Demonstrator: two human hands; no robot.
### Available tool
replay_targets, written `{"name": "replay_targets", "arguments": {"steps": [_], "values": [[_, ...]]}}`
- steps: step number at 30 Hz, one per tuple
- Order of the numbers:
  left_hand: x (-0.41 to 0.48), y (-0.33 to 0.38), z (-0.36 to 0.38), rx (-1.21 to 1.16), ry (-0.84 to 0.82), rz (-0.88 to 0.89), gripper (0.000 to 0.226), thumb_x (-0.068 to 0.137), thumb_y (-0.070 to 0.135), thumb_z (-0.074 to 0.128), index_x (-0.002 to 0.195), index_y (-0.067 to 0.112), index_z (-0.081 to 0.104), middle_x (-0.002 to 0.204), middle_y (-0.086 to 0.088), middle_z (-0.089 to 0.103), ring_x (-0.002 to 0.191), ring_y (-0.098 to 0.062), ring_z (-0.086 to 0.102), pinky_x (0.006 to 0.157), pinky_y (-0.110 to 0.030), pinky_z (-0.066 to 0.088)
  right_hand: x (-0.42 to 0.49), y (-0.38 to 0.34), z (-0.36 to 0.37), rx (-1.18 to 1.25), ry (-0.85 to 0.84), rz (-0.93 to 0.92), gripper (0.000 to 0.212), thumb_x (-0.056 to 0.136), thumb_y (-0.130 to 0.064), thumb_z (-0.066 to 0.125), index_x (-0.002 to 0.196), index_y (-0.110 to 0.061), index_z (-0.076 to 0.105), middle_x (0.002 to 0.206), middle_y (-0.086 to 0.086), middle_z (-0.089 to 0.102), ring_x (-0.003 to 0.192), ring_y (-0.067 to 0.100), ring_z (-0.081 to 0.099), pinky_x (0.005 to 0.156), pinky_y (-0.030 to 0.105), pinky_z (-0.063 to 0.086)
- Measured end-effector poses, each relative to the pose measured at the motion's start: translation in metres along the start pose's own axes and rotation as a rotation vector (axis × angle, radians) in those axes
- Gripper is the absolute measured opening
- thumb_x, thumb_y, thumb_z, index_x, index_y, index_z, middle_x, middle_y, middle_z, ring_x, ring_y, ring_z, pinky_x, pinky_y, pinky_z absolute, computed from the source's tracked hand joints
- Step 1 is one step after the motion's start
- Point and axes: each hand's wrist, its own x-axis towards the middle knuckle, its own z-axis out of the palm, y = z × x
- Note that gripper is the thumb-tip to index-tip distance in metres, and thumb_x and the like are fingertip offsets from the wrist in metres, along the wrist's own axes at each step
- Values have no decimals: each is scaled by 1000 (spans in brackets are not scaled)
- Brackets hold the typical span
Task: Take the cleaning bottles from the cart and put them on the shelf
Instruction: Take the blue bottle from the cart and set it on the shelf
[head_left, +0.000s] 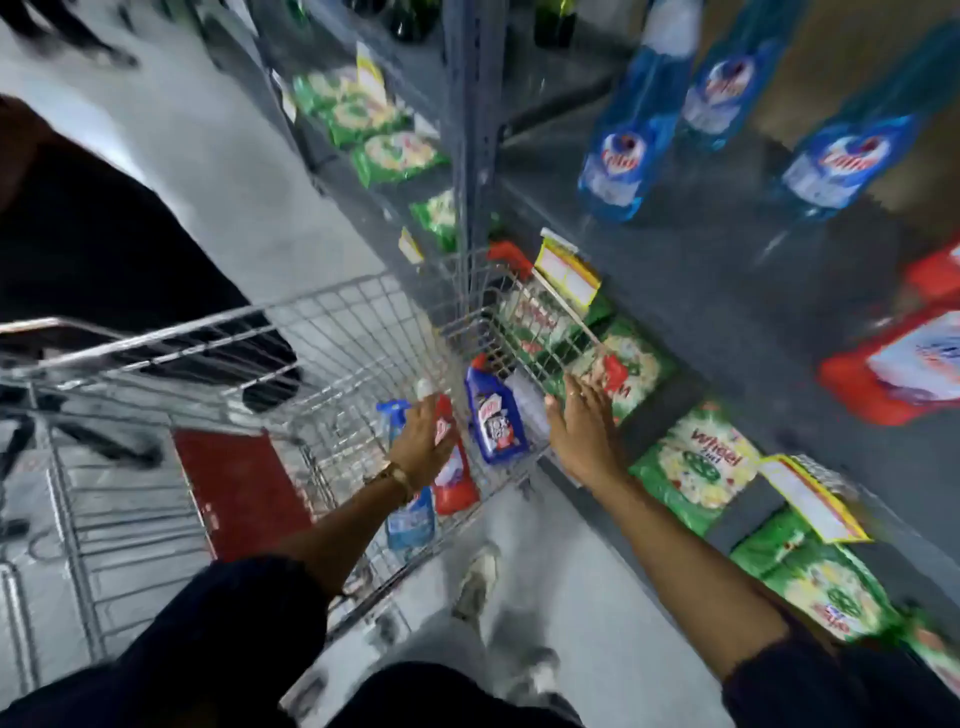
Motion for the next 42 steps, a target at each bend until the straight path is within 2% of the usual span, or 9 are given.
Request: {"name": "replay_targets", "arguments": {"steps": [10, 15, 17, 20, 23, 32, 34, 36, 42], "values": [[87, -19, 92, -163, -272, -323, 41, 92, 26, 54, 117, -7, 51, 120, -31, 58, 109, -41, 56, 88, -42, 42, 35, -4, 64, -173, 185, 300, 55, 95, -31, 41, 143, -5, 33, 157, 12, 25, 148, 29, 3, 119, 43, -2], [87, -29, 126, -499, -419, -591, 41, 90, 41, 51, 111, 6, 55, 122, -24, 59, 112, -38, 56, 102, -48, 43, 37, -1, 69, -232, 194, 282, 59, 96, -35, 38, 146, -6, 24, 158, 10, 22, 148, 27, -1, 117, 39, -10], [107, -24, 132, -519, -238, -697, 43, 87, 36, 59, 113, 2, 56, 113, -18, 63, 105, -33, 60, 96, -45, 50, 37, 1, 70, -263, 187, 272, 60, 97, -38, 34, 146, -6, 22, 159, 10, 20, 148, 26, -5, 113, 37, -16], [130, -8, 131, -593, -84, -735, 44, 81, 20, 70, 114, -8, 57, 95, -20, 63, 74, -26, 62, 51, -18, 53, 36, 0, 68, -268, 179, 263, 61, 96, -39, 33, 147, -8, 20, 159, 9, 18, 148, 26, -8, 112, 37, -19], [129, -11, 126, -647, -124, -739, 46, 76, 11, 75, 116, -1, 54, 112, -21, 65, 84, -23, 58, 68, -27, 51, 36, -2, 67, -256, 175, 271, 60, 96, -38, 34, 147, -10, 21, 159, 8, 19, 147, 25, -8, 111, 37, -20], [92, 2, 27, -753, -84, -377, 53, 74, 13, 77, 120, 9, 51, 111, -10, 66, 94, -26, 68, 72, -36, 60, 37, -1, 39, 17, -88, 289, 62, 97, -50, 27, 147, -13, 23, 160, 9, 15, 146, 25, -16, 113, 43, -17], [80, 23, -13, -790, -108, -257, 45, 74, 15, 76, 114, 16, 55, 106, -4, 68, 82, -16, 72, 64, -27, 61, 44, -8, 16, 345, -189, 393, 63, 94, -56, 28, 144, -18, 33, 159, 11, 17, 148, 29, 1, 119, 52, 2], [63, 52, -49, -834, -143, -122, 36, 73, 16, 75, 104, 25, 58, 100, 1, 70, 77, -8, 73, 57, -19, 58, 40, -17, -10, 723, -241, 379, 59, 92, -56, 36, 139, -20, 40, 150, 9, 39, 137, 25, 35, 111, 44, 31], [-3, 139, -96, -857, -326, 116, 30, 71, 30, 68, 100, 26, 64, 85, 8, 78, 77, -11, 74, 58, -19, 58, -14, -11, -74, 1254, -156, 160, 25, 76, -42, 61, 93, -26, 71, 91, -8, 77, 86, 9, 70, 74, 24, 59]]}}
